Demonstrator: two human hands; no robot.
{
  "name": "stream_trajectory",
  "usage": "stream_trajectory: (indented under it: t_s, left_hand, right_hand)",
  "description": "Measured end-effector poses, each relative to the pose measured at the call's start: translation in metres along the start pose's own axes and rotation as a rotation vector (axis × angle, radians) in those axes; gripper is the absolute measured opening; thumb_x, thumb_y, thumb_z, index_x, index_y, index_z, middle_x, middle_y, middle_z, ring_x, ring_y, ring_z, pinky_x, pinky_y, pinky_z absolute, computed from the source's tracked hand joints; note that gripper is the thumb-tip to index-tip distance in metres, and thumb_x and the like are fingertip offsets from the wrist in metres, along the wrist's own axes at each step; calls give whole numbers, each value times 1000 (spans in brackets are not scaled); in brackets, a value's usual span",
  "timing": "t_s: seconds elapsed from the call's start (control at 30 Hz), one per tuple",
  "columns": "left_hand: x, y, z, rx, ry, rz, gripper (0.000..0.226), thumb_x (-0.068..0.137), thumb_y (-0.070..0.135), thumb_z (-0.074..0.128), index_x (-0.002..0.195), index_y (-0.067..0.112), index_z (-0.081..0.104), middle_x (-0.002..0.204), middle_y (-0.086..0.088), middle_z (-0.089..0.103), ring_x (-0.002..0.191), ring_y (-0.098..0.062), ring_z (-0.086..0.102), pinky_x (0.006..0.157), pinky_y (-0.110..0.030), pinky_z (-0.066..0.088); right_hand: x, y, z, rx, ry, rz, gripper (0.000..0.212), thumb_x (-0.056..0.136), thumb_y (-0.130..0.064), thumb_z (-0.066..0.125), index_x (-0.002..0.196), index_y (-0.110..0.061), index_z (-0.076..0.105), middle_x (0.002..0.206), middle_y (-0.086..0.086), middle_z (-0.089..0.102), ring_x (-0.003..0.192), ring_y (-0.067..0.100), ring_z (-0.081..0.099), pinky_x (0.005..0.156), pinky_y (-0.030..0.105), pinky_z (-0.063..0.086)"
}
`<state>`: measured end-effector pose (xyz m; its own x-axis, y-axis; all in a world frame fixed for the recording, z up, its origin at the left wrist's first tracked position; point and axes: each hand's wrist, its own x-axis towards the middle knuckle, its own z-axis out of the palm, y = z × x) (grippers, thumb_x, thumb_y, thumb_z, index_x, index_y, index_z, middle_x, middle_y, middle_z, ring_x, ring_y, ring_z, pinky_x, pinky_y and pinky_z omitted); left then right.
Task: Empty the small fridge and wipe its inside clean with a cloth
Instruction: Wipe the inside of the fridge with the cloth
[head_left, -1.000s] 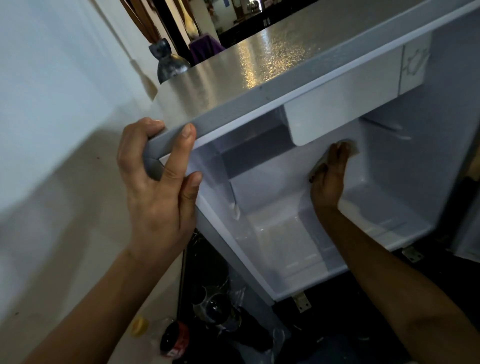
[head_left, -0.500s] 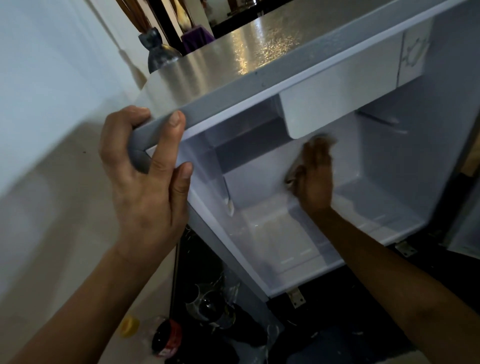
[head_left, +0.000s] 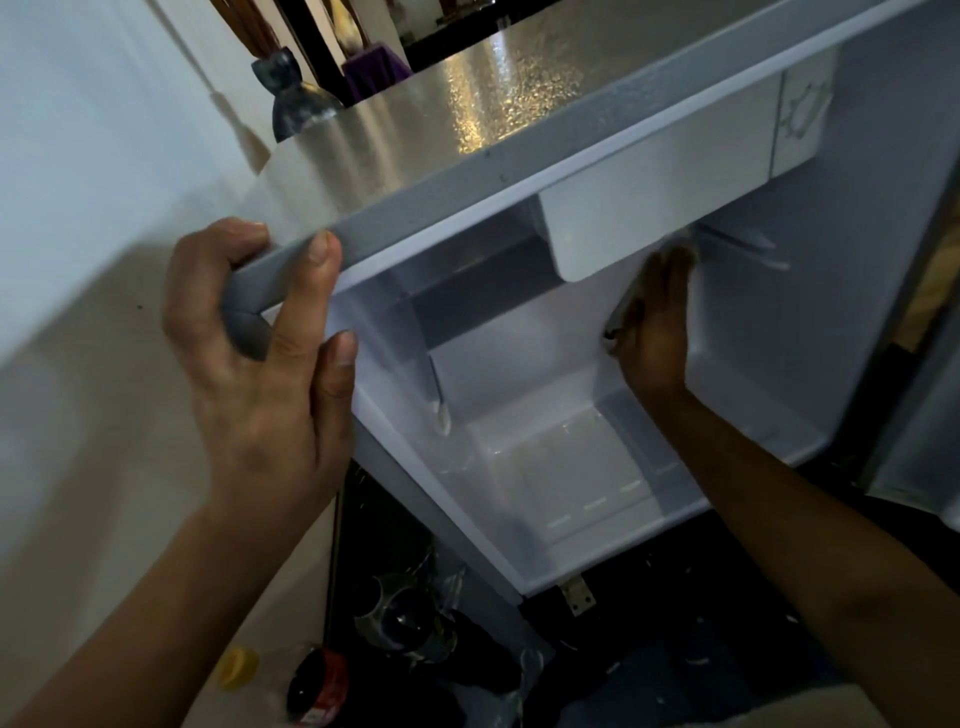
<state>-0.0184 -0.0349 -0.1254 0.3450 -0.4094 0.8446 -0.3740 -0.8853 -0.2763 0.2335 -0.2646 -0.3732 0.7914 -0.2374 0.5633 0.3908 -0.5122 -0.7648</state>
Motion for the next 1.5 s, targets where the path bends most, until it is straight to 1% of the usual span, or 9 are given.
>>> stream_trajectory:
  t_s: [0.23, 0.37, 0.5, 0.77, 1.0, 1.1, 1.2, 1.33, 1.5]
  left_hand:
    - [-3, 0, 3, -12, 14, -30, 39, 101, 4, 48, 138, -6, 47, 134, -27, 29, 133, -31, 32, 115, -43, 32]
    - [0, 2, 2, -29, 16, -14, 39, 100, 4, 48, 135, -11, 50, 131, -30, 31, 131, -34, 34, 114, -42, 32]
    - [-2, 2, 2, -24, 11, -17, 39, 100, 6, 49, 137, -6, 48, 134, -32, 28, 130, -40, 36, 116, -44, 31]
    - [-3, -1, 4, -20, 16, -32, 39, 101, 10, 48, 140, 1, 46, 136, -30, 27, 132, -38, 36, 117, -49, 32]
    - [-2, -1, 4, -3, 12, -26, 38, 102, 9, 47, 138, -1, 47, 135, -29, 28, 130, -43, 37, 117, -48, 32]
    - [-3, 1, 4, -9, 11, -39, 37, 101, 7, 49, 137, -3, 48, 135, -31, 28, 129, -45, 39, 115, -53, 35]
    - [-2, 2, 3, 1, 4, -50, 37, 99, 3, 52, 135, -6, 50, 135, -32, 29, 130, -46, 39, 113, -57, 37]
    - [-4, 6, 1, 19, -29, -100, 36, 98, 2, 58, 133, -6, 54, 139, -29, 35, 129, -53, 43, 114, -57, 37]
    - [-1, 13, -15, -8, -105, -189, 38, 98, 5, 61, 136, 2, 54, 143, -25, 36, 135, -54, 41, 113, -60, 38]
  right_hand:
    - [-34, 16, -3, 112, 12, 273, 58, 104, -4, 40, 157, -20, 23, 166, 7, 19, 145, 4, 26, 123, 20, 14]
    - [-25, -6, -5, 275, 201, 456, 43, 107, -24, 47, 150, -15, 43, 138, -12, 56, 103, -14, 62, 101, 13, 44]
    - [-26, -30, 7, 401, 163, 249, 50, 103, -36, 55, 150, -27, 43, 145, -24, 49, 133, -4, 48, 118, 21, 30]
    - [-55, -68, 55, -48, -82, -456, 63, 85, 6, 53, 146, -9, 47, 157, 13, 39, 146, 37, 34, 123, 45, 22]
    - [-100, -76, 66, -18, -306, -536, 68, 78, 14, 44, 143, -5, 53, 154, 15, 44, 145, 37, 37, 122, 49, 26]
    - [-114, -54, 58, 1, -396, -624, 50, 83, 10, 56, 130, -5, 65, 146, 11, 55, 140, 32, 47, 112, 43, 43]
    - [-120, -38, 39, 29, -426, -532, 37, 77, 0, 78, 111, -14, 76, 133, 3, 67, 124, 21, 58, 92, 31, 55]
    - [-115, -52, 11, 87, -477, -262, 37, 74, 5, 75, 108, -8, 77, 122, 16, 69, 107, 14, 60, 92, 3, 42]
    - [-107, -77, -32, 192, -379, 24, 40, 73, 9, 58, 106, -6, 77, 108, 11, 75, 98, 26, 71, 96, 8, 45]
